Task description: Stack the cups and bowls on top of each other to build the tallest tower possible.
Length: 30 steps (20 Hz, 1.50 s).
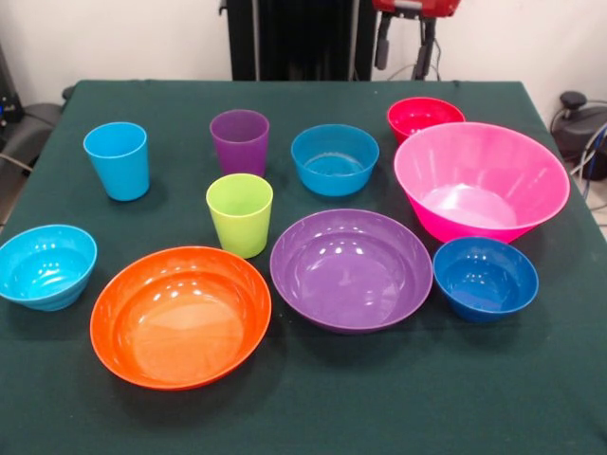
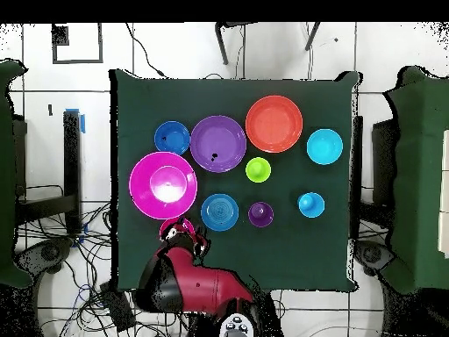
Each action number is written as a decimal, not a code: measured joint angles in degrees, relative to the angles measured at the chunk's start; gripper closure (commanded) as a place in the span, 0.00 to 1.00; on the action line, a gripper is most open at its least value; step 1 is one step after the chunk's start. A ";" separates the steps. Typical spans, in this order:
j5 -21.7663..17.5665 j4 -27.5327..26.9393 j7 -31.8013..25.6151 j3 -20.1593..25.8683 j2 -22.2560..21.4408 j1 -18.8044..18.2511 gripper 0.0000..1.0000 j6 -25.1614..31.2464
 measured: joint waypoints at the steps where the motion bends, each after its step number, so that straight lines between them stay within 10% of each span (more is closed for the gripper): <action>1: 0.01 -0.25 0.00 0.00 0.48 -0.01 0.00 -0.31; 30: 0.02 -4.42 0.00 -4.43 15.58 6.91 0.00 -16.78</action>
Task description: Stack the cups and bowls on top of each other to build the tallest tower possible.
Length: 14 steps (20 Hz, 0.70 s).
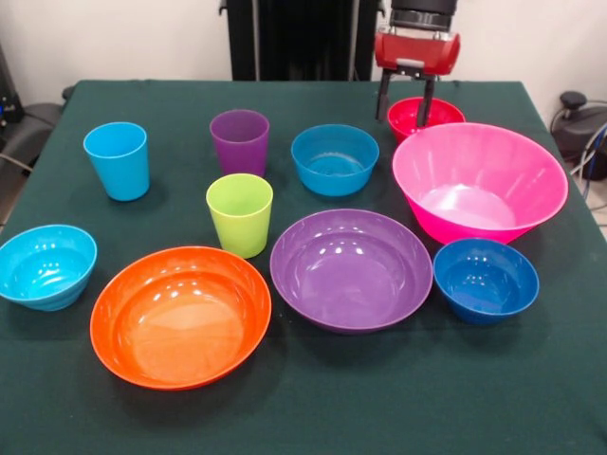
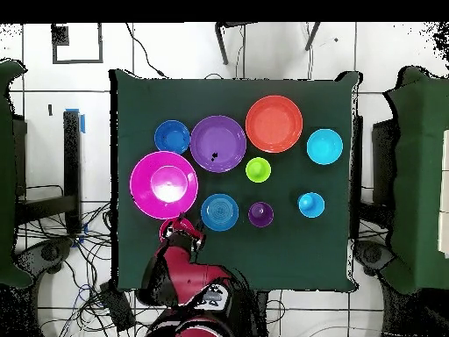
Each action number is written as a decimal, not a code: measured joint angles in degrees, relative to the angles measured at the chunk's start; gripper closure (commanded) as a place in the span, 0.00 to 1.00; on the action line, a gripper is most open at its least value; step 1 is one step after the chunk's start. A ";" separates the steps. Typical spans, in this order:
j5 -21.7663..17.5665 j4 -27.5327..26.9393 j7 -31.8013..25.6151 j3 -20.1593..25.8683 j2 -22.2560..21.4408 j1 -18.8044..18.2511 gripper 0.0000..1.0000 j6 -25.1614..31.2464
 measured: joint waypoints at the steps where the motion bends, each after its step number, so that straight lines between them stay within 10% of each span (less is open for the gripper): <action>1: 0.00 0.00 0.00 -0.34 -0.09 0.35 0.00 -0.20; 14: -0.01 0.02 0.00 -1.90 -2.97 1.76 0.00 -0.56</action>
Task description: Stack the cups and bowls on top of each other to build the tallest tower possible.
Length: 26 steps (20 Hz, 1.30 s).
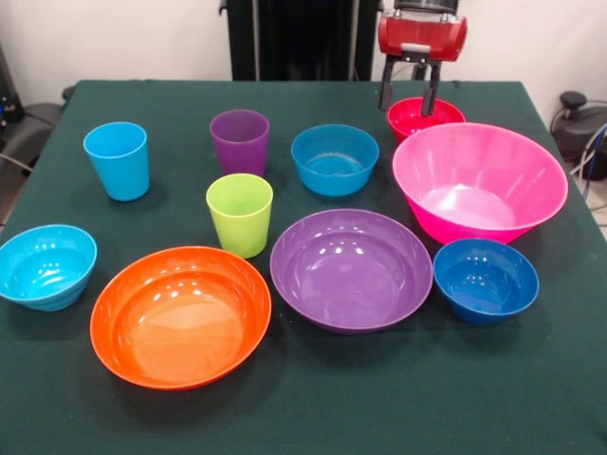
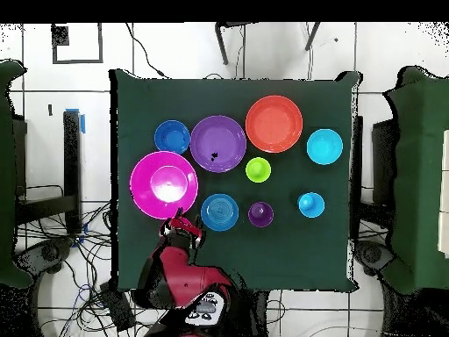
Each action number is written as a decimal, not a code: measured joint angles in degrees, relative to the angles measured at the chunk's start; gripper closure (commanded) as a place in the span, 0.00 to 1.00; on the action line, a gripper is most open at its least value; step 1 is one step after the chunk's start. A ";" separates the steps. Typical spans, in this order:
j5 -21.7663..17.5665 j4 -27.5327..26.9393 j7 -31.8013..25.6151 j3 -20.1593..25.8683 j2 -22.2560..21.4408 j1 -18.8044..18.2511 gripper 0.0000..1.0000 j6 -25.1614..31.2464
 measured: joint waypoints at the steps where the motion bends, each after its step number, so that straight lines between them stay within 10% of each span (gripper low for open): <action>1: 0.00 0.00 0.00 -0.01 -0.01 -0.01 0.00 0.00; 26: -1.77 -0.02 0.00 0.30 3.66 -3.28 0.00 -2.70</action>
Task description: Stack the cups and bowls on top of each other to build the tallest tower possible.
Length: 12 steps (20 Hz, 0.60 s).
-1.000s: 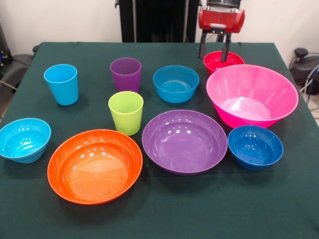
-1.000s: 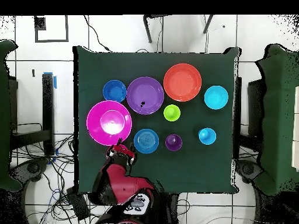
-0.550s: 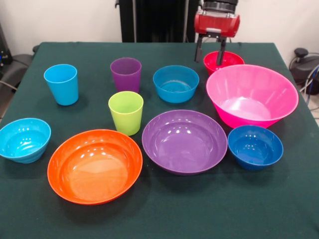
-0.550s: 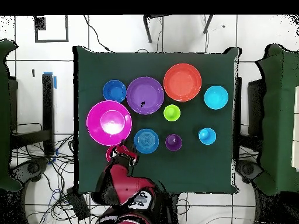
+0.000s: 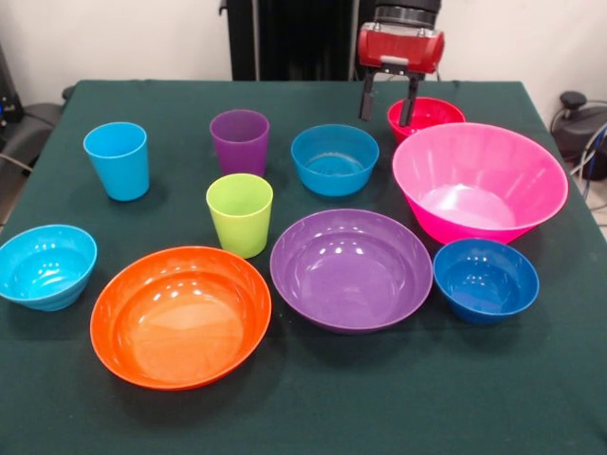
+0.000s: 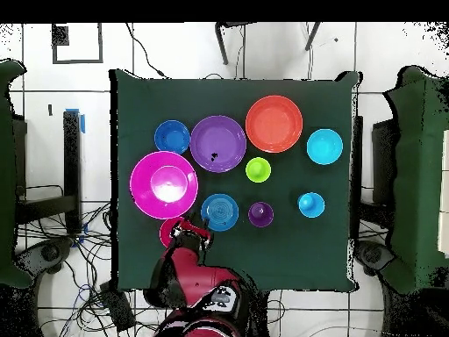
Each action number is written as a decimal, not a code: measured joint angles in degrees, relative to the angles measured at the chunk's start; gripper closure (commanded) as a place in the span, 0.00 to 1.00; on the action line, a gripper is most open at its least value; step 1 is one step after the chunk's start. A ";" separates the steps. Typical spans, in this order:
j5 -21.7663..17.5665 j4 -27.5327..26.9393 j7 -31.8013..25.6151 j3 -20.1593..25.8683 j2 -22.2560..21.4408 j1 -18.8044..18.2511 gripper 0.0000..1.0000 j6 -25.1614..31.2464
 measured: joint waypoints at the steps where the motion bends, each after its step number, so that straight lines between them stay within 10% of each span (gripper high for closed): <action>1: -0.05 0.01 0.00 -0.01 -0.01 -0.07 0.00 0.01; 12: -0.05 0.68 0.00 -0.45 -1.60 3.54 0.00 0.01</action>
